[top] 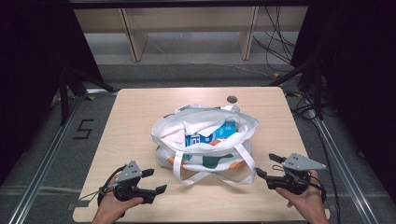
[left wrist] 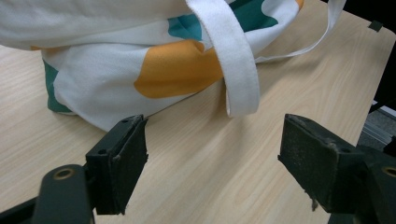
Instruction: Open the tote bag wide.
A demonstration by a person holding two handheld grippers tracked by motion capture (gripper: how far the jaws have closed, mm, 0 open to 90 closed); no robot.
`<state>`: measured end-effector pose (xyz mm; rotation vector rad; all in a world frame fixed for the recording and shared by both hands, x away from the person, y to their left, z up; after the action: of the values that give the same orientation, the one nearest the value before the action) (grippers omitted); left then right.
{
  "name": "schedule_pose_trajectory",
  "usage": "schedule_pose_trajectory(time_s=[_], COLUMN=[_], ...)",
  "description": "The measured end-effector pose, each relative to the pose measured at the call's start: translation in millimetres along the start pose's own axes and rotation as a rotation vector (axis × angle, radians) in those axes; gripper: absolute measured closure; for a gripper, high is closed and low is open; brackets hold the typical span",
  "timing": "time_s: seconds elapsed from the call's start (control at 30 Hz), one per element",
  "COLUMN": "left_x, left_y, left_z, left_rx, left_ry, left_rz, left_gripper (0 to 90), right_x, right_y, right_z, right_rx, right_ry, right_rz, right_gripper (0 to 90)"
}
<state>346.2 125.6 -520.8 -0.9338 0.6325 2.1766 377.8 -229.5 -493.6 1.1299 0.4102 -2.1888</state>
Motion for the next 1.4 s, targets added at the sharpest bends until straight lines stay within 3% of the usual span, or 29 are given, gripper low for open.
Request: schedule_pose_trajectory(time_s=[0.03,0.13,0.17,0.23,0.27,0.33,0.4,0.47,0.5,0.6,0.73,0.77,0.8,0.9,0.93,0.97,1.0,1.13,1.17,1.27,1.4], left_x=[0.7,6.2,8.0,13.0,16.1,20.8,27.7,30.2,32.4,37.9,40.0,39.8,40.3,39.1,40.8,41.7,41.3,41.5,40.4,43.1,41.3], left_y=[-0.2,-0.8,-1.0,-2.2,-3.9,-1.8,-4.2,-2.6,-0.2,2.3,5.9,6.7,6.8,6.9,7.0,5.0,5.8,5.3,7.4,3.5,4.4], left_z=[-0.1,0.3,0.1,-0.1,0.2,-1.4,-2.1,-2.8,-2.9,-5.7,-7.4,-8.6,-8.3,-9.9,-10.4,-10.2,-11.4,-11.1,-11.6,-10.2,-12.7], left_rx=[0.0,-0.01,-0.01,-0.012,-0.022,-0.026,-0.046,-0.044,-0.032,-0.051,-0.045,-0.045,-0.049,-0.043,-0.042,-0.056,-0.054,-0.057,-0.047,-0.058,-0.05], left_ry=[0.007,0.008,0.007,-0.004,-0.016,-0.013,-0.041,-0.043,-0.052,-0.07,-0.083,-0.073,-0.081,-0.069,-0.077,-0.086,-0.078,-0.082,-0.067,-0.098,-0.069], left_rz=[0.001,0.007,0.0,-0.017,-0.027,0.007,-0.029,-0.033,-0.023,-0.046,-0.059,-0.058,-0.062,-0.075,-0.058,-0.069,-0.061,-0.064,-0.046,-0.069,-0.052], left_gripper=[22.2,22.1,22.1,22.1,22.1,22.1,22.1,22.1,22.0,21.5,21.4,21.5,21.5,21.5,21.5,21.5,21.4,21.5,21.5,21.5,21.4], right_x=[5.5,12.5,16.9,20.6,24.6,25.4,29.5,33.5,35.9,42.9,57.1,57.7,61.2,62.6,63.8,65.2,64.3,65.8,66.6,66.3,68.0], right_y=[-2.9,-1.1,-6.3,-1.5,-6.4,-5.4,-4.2,-6.5,-5.5,-9.4,-14.3,-12.1,-15.1,-12.2,-14.0,-15.1,-12.3,-12.6,-14.1,-11.8,-11.4], right_z=[-0.6,-3.2,-3.9,-5.1,-4.0,-4.7,-4.1,-4.4,-3.4,-3.7,-4.6,-5.2,-4.9,-5.2,-5.6,-5.7,-6.3,-7.0,-6.8,-7.4,-7.7], right_rx=[-0.005,0.005,-0.016,0.011,-0.004,-0.007,0.008,0.003,0.008,-0.023,-0.021,-0.014,-0.026,-0.018,-0.027,-0.031,-0.02,-0.021,-0.022,-0.018,-0.024], right_ry=[-0.019,-0.018,-0.037,-0.039,-0.061,-0.042,-0.05,-0.051,-0.063,-0.075,-0.135,-0.13,-0.151,-0.149,-0.154,-0.163,-0.155,-0.165,-0.17,-0.169,-0.179], right_rz=[-0.023,0.013,-0.02,0.03,-0.013,0.017,0.039,0.025,0.042,0.047,0.039,0.065,0.041,0.071,0.054,0.041,0.067,0.071,0.056,0.073,0.065], right_gripper=[27.8,27.7,27.7,27.7,27.7,27.7,27.7,27.7,27.6,26.8,26.8,26.8,26.8,26.8,26.7,26.7,26.5,26.5,26.4,26.4,26.4])
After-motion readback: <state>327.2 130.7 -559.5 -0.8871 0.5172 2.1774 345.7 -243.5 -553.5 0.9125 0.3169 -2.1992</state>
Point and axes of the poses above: each handheld gripper's, and its own axes: z roughly backward along the jaws, x roughly out of its underside, y roughly to its right, the point moved 10 cm from there along -z, roughly forward along the jaws, and after that the axes turned 7 degrees about -y, right-handed, at the moved point
